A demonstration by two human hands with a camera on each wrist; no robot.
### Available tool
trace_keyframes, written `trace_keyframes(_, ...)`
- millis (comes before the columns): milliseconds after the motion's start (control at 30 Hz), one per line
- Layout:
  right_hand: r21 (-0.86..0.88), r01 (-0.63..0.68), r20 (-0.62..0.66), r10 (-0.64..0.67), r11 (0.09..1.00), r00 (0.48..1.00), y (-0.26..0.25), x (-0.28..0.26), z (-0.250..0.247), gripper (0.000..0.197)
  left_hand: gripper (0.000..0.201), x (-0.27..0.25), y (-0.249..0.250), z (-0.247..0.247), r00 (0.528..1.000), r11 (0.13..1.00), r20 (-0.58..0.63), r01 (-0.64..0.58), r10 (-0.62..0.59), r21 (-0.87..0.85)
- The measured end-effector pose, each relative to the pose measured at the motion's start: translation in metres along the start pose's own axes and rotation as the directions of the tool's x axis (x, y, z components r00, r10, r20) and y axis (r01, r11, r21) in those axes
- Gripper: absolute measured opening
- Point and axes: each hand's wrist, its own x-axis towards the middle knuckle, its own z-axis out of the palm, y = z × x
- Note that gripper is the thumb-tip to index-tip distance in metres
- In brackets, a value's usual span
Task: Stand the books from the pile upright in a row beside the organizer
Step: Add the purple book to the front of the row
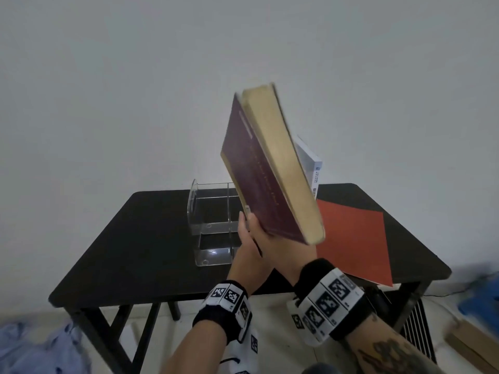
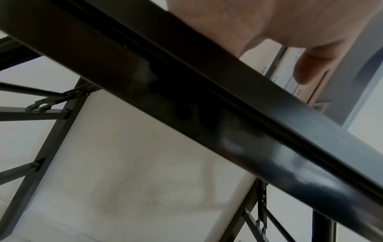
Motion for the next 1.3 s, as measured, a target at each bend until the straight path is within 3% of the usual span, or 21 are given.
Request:
trace_keyframes(100,-0.207,0.058,-0.187,-0.098,0.977,0.977,-0.004,-0.004,-0.001,0.026,0.098,-0.003,0.002,-0.002,0.987,0.998,-0.144,-0.062,0.065,0.026)
trace_keyframes(167,-0.258,0.039,-0.167,-0.084,0.965,0.982,-0.006,-0.007,0.000,0.024,0.120,-0.008,0.007,-0.005,0.974,0.993,-0.207,-0.106,0.091,-0.061)
trace_keyframes(300,-0.302,-0.029,-0.122,-0.008,0.953,0.992,0.005,-0.004,0.009,0.020,0.100,-0.009,0.005,-0.008,0.944,0.982,-0.286,-0.184,0.165,-0.040)
trace_keyframes(367,-0.270,-0.043,-0.158,0.000,0.962,0.987,0.007,-0.002,0.010,0.017,0.085,-0.010,0.006,-0.007,0.934,0.969,-0.267,-0.207,0.237,0.136)
trace_keyframes(433,-0.248,-0.055,-0.167,0.013,0.967,0.986,0.010,-0.001,0.012,0.023,0.078,-0.009,-0.001,-0.004,0.904,0.873,-0.199,-0.277,0.378,0.402)
trace_keyframes(467,-0.257,-0.063,-0.157,0.023,0.964,0.987,0.013,0.000,0.013,0.026,0.078,-0.008,-0.005,-0.003,0.920,0.886,-0.169,-0.270,0.353,0.377)
trace_keyframes(567,-0.299,-0.079,-0.151,0.035,0.951,0.988,0.018,0.000,0.017,0.033,0.089,-0.007,-0.010,-0.004,0.960,0.980,-0.196,-0.193,0.199,0.051)
trace_keyframes(667,-0.322,-0.065,-0.150,0.017,0.945,0.989,0.018,-0.001,0.020,0.036,0.069,-0.010,-0.001,-0.005,0.964,0.971,-0.242,-0.155,0.108,-0.183)
trace_keyframes(800,-0.323,-0.053,-0.145,0.006,0.945,0.989,0.020,-0.007,0.023,0.036,0.070,-0.006,0.004,-0.005,0.975,0.952,-0.215,-0.116,0.055,-0.282)
trace_keyframes(900,-0.304,-0.050,-0.153,0.003,0.951,0.988,0.021,-0.010,0.025,0.035,0.057,-0.006,0.003,-0.006,0.984,0.922,-0.178,-0.092,0.025,-0.377)
trace_keyframes(967,-0.274,-0.049,-0.151,0.007,0.961,0.988,0.022,-0.013,0.024,0.035,0.059,-0.006,0.002,-0.007,0.981,0.931,-0.190,-0.113,0.048,-0.347)
trace_keyframes(1167,-0.180,-0.043,-0.136,0.018,0.983,0.991,0.026,-0.021,0.021,0.023,0.089,-0.013,-0.005,-0.007,0.969,0.992,-0.215,-0.127,0.119,-0.025)
trace_keyframes(1300,-0.170,-0.047,-0.142,0.023,0.984,0.990,0.031,-0.020,0.023,0.011,0.078,-0.016,0.004,-0.011,0.984,0.995,-0.154,-0.098,0.091,-0.037)
